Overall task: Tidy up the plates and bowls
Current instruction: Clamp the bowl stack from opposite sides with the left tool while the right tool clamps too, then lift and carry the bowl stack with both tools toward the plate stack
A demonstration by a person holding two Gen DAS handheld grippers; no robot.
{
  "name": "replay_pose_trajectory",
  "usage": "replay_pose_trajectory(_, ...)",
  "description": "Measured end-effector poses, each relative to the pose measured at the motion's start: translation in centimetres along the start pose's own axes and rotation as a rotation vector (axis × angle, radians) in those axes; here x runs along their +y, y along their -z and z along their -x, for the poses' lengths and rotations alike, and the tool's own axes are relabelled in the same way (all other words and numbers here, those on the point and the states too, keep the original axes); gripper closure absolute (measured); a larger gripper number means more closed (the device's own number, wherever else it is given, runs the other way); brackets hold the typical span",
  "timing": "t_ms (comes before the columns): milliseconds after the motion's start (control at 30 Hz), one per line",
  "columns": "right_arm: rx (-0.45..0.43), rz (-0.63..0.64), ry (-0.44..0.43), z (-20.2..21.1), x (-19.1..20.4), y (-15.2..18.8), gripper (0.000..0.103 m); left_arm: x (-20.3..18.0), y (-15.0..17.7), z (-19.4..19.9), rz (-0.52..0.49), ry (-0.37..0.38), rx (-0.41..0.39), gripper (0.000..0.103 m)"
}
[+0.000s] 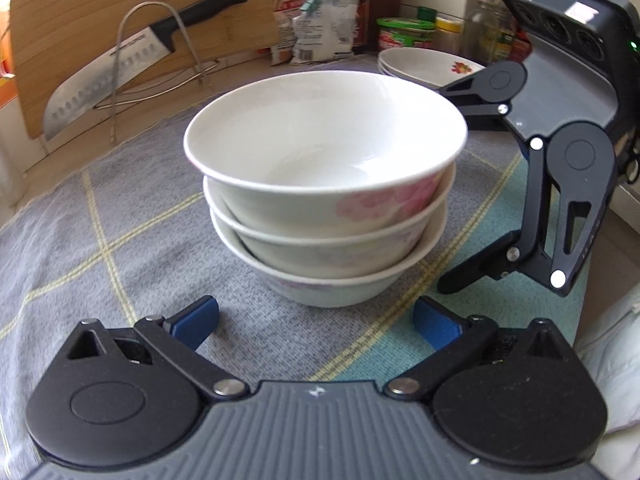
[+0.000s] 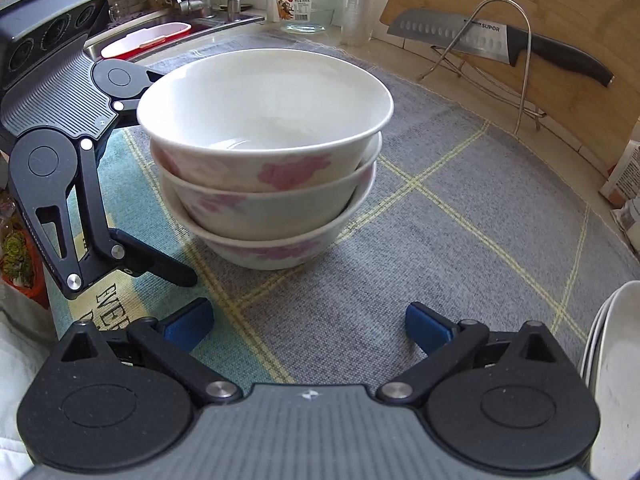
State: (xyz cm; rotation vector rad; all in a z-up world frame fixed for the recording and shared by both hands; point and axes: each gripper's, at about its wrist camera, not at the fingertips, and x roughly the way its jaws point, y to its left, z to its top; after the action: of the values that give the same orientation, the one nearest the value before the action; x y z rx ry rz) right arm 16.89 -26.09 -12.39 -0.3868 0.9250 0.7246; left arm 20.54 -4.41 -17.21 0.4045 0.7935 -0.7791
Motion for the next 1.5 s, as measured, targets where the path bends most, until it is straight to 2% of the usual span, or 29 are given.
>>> replay_pose_trajectory(200, 0.064, -0.011, 0.006, -0.6, -0.2, -1.5, 0.000, 1.9, -0.8, -0.3, -0.082, 0.103, 0.018, 0.001)
replay_pose_trajectory(267, 0.061, 0.003, 0.009, -0.7, -0.3, -2.0, 0.000, 2.5, -1.1, -0.4, -0.108, 0.146, 0.018, 0.001)
replay_pose_trajectory(500, 0.059, 0.098, -0.044, -1.2, 0.1, -4.1, 0.000, 3.5, -2.0, -0.7, -0.202, 0.224, 0.012, 0.003)
replay_pose_trajectory(633, 0.054, 0.148, -0.084, -1.3, 0.0, -5.0, 0.002, 3.4, -2.3, -0.9, -0.262, 0.264, 0.021, 0.009)
replay_pose_trajectory(800, 0.045, 0.190, -0.127, -1.0, 0.1, -5.5, 0.002, 3.3, -2.7, -1.2, -0.274, 0.278, 0.027, 0.010)
replay_pose_trajectory(900, 0.046, 0.205, -0.138, -1.1, -0.2, -5.7, 0.011, 3.0, -2.7, -1.6, -0.290, 0.271, 0.029, 0.014)
replay_pose_trajectory(1067, 0.050, 0.209, -0.150, -1.2, -0.4, -5.6, 0.012, 3.0, -2.3, -1.9, -0.312, 0.277, 0.039, 0.016)
replay_pose_trajectory(1233, 0.069, 0.211, -0.153, -1.4, -0.5, -5.3, 0.019, 3.1, -2.8, -1.7, -0.354, 0.284, 0.051, 0.016)
replay_pose_trajectory(1500, 0.067, 0.214, -0.148, -0.9, -0.4, -5.3, 0.020, 3.3, -3.5, -2.4, -0.387, 0.318, 0.067, 0.016)
